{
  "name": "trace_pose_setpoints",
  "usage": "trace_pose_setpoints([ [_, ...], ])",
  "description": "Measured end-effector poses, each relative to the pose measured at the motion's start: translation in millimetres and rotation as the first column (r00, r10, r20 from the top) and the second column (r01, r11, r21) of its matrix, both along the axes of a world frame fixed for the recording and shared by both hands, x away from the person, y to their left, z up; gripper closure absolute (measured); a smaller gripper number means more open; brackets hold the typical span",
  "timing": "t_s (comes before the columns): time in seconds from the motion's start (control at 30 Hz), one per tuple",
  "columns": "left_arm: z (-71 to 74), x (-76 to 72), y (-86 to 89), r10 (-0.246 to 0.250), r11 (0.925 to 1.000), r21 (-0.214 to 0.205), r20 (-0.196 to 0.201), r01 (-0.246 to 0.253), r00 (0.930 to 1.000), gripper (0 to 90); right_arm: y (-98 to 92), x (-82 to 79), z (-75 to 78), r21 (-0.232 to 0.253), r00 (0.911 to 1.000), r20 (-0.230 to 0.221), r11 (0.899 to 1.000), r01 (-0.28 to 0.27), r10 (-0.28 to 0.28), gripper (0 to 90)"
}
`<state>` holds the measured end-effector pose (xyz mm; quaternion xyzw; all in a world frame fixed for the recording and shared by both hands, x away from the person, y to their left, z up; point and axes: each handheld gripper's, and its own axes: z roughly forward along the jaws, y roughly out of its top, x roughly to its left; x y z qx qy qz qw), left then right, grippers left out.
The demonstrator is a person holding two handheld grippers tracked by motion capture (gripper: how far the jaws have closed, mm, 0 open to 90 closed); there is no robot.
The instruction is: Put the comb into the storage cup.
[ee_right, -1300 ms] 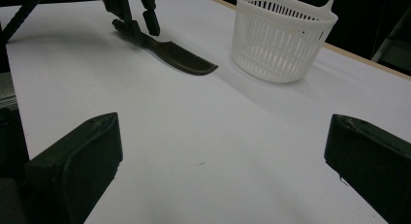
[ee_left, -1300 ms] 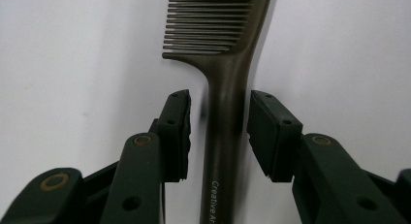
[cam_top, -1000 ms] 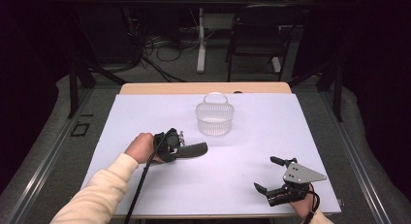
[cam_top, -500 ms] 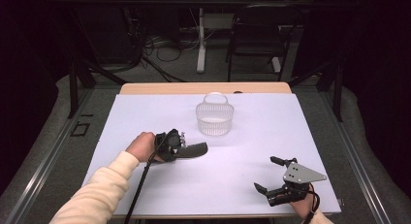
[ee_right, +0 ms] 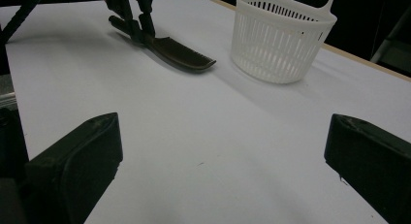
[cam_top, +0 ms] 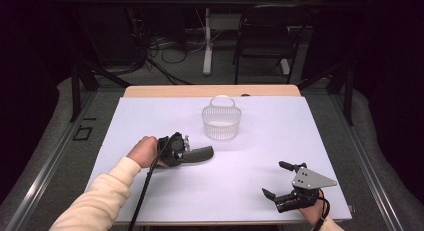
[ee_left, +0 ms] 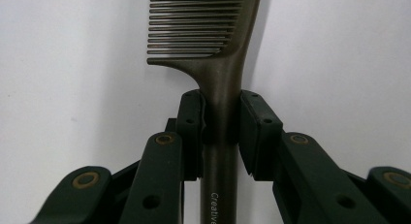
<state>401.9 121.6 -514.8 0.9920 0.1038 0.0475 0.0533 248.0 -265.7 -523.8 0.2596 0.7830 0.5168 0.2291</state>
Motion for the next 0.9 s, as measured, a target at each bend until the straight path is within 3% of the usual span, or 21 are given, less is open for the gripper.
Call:
trace_pose_setpoints([
  [0.23, 4.4, -3.4, 3.0, 0.017, 0.9987, -0.048, -0.012, -0.018, 0.9998, 72.1, 0.0, 0.5, -0.2, -0.005, 1.0, 0.0, 1.0, 0.0, 0.0, 0.0],
  [0.4, 8.1, -6.5, 5.1, 0.031, 0.9969, -0.072, 0.004, -0.03, 0.9995, 72.1, 0.0, 0.6, -0.2, -0.006, 1.0, -0.001, 1.0, 0.001, -0.001, 0.0],
  [0.9, 16.3, -16.1, 14.9, 0.088, 0.9805, -0.178, 0.024, -0.082, 0.9959, 72.1, 0.2, 0.8, -0.3, -0.006, 1.0, -0.001, 1.0, 0.002, -0.002, 0.0],
])
